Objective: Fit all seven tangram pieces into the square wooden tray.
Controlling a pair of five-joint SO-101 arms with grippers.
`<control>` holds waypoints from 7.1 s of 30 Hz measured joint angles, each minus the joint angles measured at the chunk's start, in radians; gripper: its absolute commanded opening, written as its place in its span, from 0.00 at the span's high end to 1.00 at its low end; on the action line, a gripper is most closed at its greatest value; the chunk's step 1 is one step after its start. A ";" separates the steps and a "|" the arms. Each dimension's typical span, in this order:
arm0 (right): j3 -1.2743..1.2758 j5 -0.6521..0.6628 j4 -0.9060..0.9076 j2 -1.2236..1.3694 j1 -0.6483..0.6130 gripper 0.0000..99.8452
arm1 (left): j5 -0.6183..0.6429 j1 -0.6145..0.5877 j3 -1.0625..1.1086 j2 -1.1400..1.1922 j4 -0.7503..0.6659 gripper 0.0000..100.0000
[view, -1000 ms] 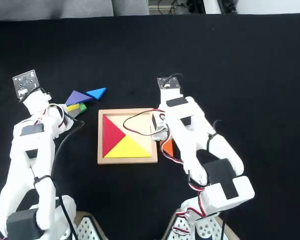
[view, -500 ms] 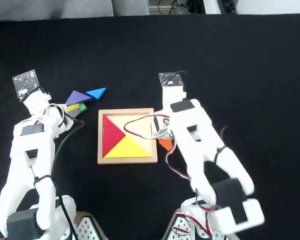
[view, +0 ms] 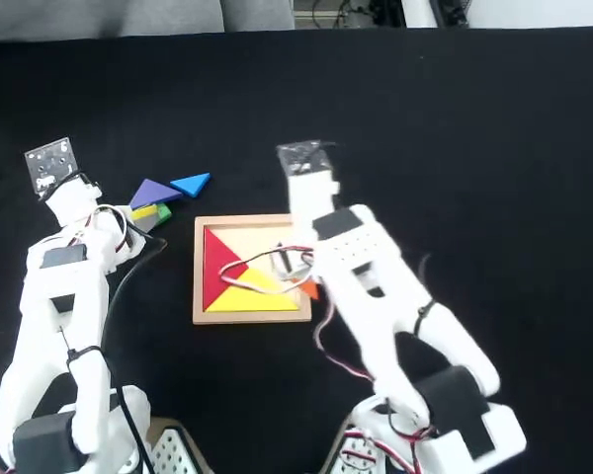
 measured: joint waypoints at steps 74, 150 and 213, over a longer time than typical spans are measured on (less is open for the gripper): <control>-0.069 -0.127 -0.043 0.175 -0.040 0.85 | 0.000 0.008 0.000 0.000 0.000 0.66; -0.187 0.153 -0.021 0.301 0.014 0.99 | 0.000 0.008 0.061 0.000 -0.080 0.66; -0.095 0.195 -0.207 0.229 0.014 0.99 | 0.000 0.008 0.061 0.000 -0.080 0.66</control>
